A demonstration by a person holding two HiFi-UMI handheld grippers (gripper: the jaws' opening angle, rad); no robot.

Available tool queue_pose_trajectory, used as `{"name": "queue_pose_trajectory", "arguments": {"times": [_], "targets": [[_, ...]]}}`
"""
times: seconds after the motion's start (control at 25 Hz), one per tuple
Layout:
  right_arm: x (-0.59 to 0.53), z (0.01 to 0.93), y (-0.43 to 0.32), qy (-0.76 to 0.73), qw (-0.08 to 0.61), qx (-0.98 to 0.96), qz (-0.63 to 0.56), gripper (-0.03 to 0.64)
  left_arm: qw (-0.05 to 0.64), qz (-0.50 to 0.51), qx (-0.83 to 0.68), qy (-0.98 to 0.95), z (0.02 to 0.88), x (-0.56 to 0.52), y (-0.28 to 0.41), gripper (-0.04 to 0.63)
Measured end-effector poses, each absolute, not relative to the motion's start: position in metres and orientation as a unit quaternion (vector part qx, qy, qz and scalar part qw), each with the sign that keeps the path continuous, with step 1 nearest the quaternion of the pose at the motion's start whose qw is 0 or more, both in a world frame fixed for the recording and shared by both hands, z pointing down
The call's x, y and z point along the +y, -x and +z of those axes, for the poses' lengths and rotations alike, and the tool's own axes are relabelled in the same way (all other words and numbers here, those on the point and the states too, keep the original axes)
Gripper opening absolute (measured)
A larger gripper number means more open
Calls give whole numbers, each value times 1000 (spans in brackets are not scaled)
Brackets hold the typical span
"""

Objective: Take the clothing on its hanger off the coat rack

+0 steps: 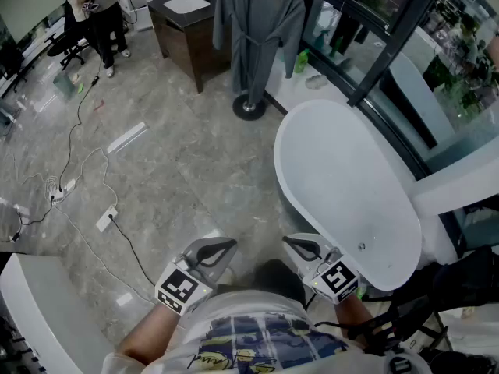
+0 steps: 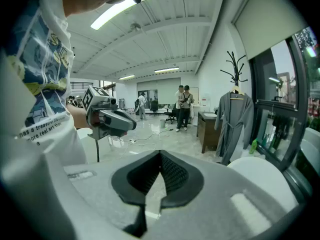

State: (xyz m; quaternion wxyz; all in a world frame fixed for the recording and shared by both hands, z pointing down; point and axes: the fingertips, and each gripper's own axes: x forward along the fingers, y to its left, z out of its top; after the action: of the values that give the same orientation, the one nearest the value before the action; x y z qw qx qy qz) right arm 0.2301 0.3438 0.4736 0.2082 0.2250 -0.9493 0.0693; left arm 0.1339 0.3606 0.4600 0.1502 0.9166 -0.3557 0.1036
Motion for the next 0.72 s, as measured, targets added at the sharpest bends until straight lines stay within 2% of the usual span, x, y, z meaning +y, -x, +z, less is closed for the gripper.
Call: {"name": "queue_pose_trajectory", "arguments": {"times": [0.4,0.52,0.6,0.72], "targets": [[244,467,-234,-173,200,-963,53,2,161,95,-403,-896,445,277,-145,2],[211,459,-237,-159,181,-969,49,3,140,87,-409,-897,428,244,-158,2],[196,462,-241,-148,175,-972,50,44,131,82,-417,-896,424,225,-164,2],[170,474,-241,-137,176,-973,59,60,135,81,-433,-887,428,199,-160,2]]}}
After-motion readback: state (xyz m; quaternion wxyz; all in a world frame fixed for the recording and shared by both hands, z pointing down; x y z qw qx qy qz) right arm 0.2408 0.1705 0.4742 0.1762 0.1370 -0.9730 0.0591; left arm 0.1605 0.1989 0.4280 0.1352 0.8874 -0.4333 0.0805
